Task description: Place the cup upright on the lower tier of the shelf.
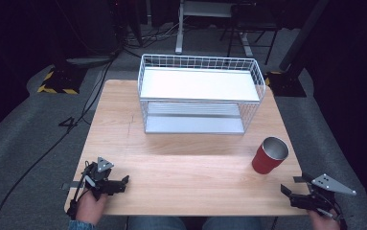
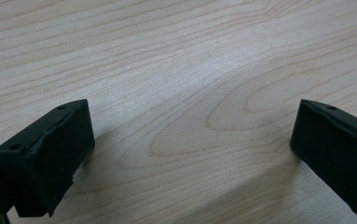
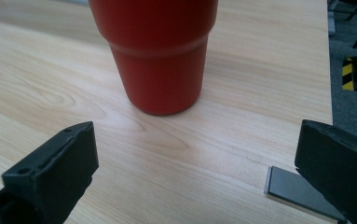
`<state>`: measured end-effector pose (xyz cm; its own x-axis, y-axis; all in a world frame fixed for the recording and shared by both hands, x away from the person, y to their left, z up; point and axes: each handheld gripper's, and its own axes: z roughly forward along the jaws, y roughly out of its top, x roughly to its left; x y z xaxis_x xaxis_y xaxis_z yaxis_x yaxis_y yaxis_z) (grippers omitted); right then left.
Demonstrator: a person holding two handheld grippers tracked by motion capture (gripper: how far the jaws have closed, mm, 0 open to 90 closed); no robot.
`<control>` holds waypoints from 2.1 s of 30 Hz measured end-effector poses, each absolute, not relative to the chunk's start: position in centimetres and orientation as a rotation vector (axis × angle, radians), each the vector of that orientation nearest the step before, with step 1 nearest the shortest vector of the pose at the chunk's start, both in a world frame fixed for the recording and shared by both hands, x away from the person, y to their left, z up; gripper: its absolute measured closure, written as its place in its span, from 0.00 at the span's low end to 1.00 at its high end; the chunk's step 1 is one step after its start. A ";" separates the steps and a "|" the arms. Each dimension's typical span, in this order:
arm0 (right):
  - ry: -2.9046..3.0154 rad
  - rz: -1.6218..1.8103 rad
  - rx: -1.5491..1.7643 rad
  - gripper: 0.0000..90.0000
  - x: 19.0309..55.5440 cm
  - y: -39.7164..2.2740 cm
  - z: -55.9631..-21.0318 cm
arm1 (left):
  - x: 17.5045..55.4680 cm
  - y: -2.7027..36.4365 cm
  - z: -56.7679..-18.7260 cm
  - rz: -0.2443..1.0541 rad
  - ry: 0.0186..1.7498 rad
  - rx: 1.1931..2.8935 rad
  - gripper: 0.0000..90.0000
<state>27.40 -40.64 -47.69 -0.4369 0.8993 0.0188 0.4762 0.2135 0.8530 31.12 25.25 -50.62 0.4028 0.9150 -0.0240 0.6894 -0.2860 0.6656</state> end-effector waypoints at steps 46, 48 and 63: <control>1.836 1.216 1.241 0.00 31.5 -34.5 -45.8 | 31.0 25.2 -50.6 0.494 1.366 2.060 0.00; 1.837 1.221 1.253 0.00 32.0 -34.4 -46.0 | 31.0 25.3 -50.6 0.496 1.364 2.064 0.00; 1.903 1.170 1.294 0.05 34.3 -33.8 -48.3 | 31.0 25.3 -50.6 0.495 1.364 2.063 0.00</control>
